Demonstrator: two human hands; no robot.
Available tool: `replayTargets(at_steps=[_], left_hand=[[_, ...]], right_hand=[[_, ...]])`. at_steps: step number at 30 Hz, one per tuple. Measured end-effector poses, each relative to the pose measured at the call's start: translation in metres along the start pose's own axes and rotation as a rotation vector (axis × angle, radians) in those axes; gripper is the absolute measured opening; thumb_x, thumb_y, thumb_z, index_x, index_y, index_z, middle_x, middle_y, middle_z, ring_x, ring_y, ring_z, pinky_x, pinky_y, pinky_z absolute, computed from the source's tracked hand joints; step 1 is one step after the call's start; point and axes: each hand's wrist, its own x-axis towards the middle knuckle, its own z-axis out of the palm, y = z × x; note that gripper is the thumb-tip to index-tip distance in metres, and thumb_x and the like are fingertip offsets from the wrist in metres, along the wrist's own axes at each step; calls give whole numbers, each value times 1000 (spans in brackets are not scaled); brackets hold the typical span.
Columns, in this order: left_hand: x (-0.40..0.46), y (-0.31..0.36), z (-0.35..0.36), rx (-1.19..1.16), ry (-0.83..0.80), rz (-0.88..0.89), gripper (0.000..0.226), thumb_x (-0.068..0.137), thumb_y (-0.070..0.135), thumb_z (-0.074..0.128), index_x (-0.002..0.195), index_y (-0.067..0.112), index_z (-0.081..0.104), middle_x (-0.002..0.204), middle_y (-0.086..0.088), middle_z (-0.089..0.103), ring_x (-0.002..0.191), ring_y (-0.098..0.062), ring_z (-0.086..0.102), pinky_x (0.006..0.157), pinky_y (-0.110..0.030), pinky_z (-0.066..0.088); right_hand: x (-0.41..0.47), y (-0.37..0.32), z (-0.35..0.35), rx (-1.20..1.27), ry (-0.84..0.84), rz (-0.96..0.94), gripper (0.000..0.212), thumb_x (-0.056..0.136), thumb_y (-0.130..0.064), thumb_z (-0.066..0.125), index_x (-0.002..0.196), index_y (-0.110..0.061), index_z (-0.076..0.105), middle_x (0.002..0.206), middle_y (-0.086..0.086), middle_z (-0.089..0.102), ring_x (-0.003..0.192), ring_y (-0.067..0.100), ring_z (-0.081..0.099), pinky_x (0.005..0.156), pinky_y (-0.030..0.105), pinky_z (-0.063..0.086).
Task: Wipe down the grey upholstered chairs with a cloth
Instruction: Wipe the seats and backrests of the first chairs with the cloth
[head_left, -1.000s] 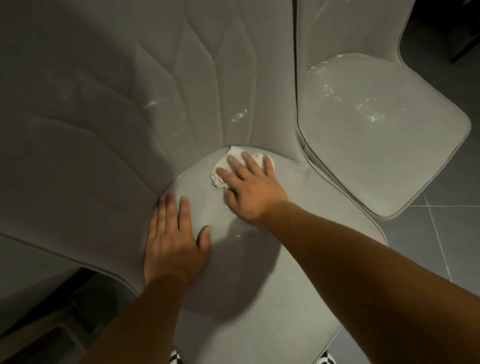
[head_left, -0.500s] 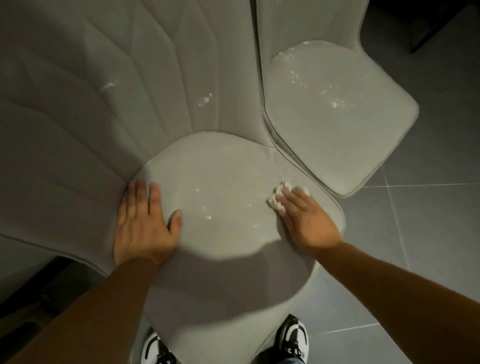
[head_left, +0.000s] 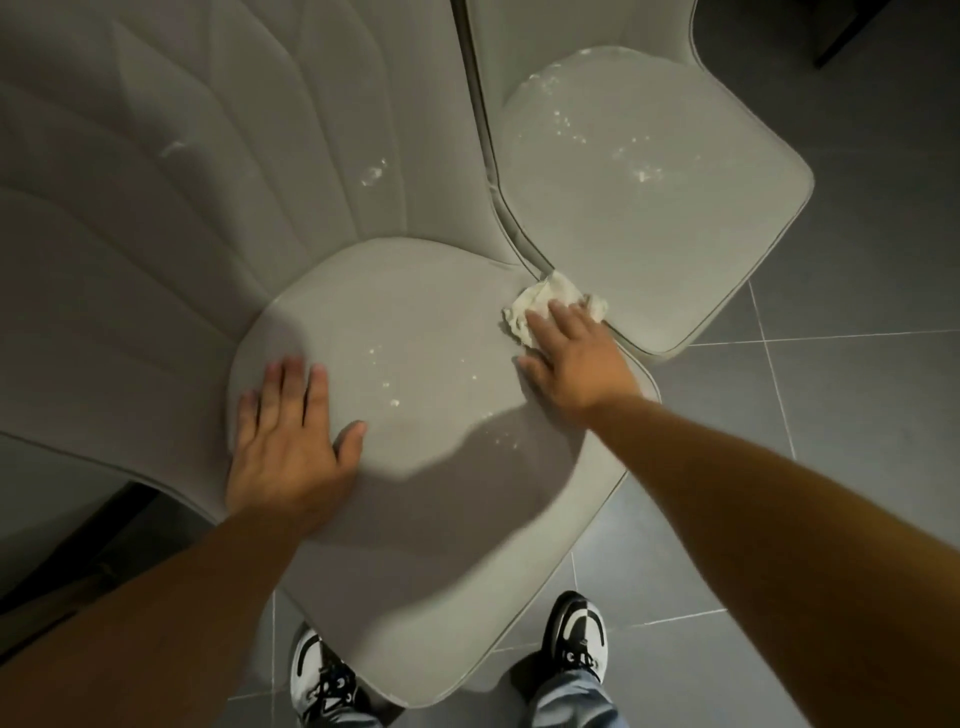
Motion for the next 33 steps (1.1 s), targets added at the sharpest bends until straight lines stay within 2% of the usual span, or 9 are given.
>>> replayTargets(at_steps=[4, 8, 12, 15, 20, 24, 26, 31, 33], left_hand=[[-4, 2, -14, 18, 22, 24, 78, 94, 54, 29, 156, 7, 36, 163, -22, 26, 154, -39, 16, 125, -56, 10], [-2, 13, -40, 169, 72, 168, 74, 95, 52, 31, 155, 8, 40, 163, -24, 26, 153, -40, 19, 124, -59, 10], [26, 8, -93, 308, 177, 301, 65, 100, 50, 35, 155, 14, 40, 166, -20, 21, 155, -38, 8, 123, -60, -3], [47, -11, -147, 554, 194, 387, 70, 99, 57, 19, 154, 19, 40, 168, -17, 16, 156, -37, -1, 121, -61, -11], [52, -67, -223, 946, 83, 372, 86, 91, 62, -4, 156, 24, 37, 169, -15, 12, 154, -39, -14, 118, -65, -16], [38, -103, -243, 1228, -8, 498, 85, 92, 60, -4, 161, 19, 20, 170, -17, -1, 154, -39, -16, 112, -66, -27], [40, -109, -240, 1276, -15, 511, 84, 91, 59, -7, 162, 18, 8, 169, -17, -9, 154, -39, -17, 109, -66, -29], [47, -114, -229, 1286, 19, 523, 86, 85, 52, -24, 161, 20, 0, 168, -15, -14, 154, -36, -18, 106, -67, -31], [47, -115, -229, 1282, 6, 536, 91, 82, 52, -27, 161, 19, 0, 168, -16, -15, 154, -37, -18, 106, -67, -31]], right_hand=[[-75, -24, 45, 74, 219, -23, 45, 96, -35, 50, 137, -16, 54, 140, 16, 51, 127, 39, 46, 105, 48, 37], [-143, -52, 71, 138, 216, -110, 37, 92, -39, 54, 125, -25, 59, 124, 3, 58, 112, 30, 52, 93, 41, 39], [-155, -56, 60, 113, 276, -166, 31, 89, -40, 51, 111, -26, 67, 107, 0, 63, 98, 28, 59, 80, 38, 35], [-128, -53, 34, 73, 410, -69, 31, 85, -39, 47, 98, -22, 69, 96, 5, 62, 91, 30, 58, 83, 42, 34], [-74, -49, -6, 110, 437, 126, 36, 89, -41, 41, 106, -19, 64, 107, 13, 58, 103, 34, 50, 97, 50, 32], [-48, -47, 0, 180, 133, 160, 48, 96, -51, 41, 135, -24, 44, 147, 15, 38, 130, 38, 38, 107, 49, 32], [-46, -50, 15, 125, 75, 171, 54, 96, -55, 39, 143, -29, 32, 153, 14, 30, 135, 38, 31, 111, 49, 27], [-60, -86, 42, 247, 236, 337, 48, 93, -43, 49, 135, -22, 42, 128, 20, 44, 112, 39, 39, 98, 49, 40], [-74, -111, 51, 283, 223, 338, 43, 93, -33, 53, 132, -18, 48, 122, 21, 47, 107, 39, 41, 94, 46, 42]])
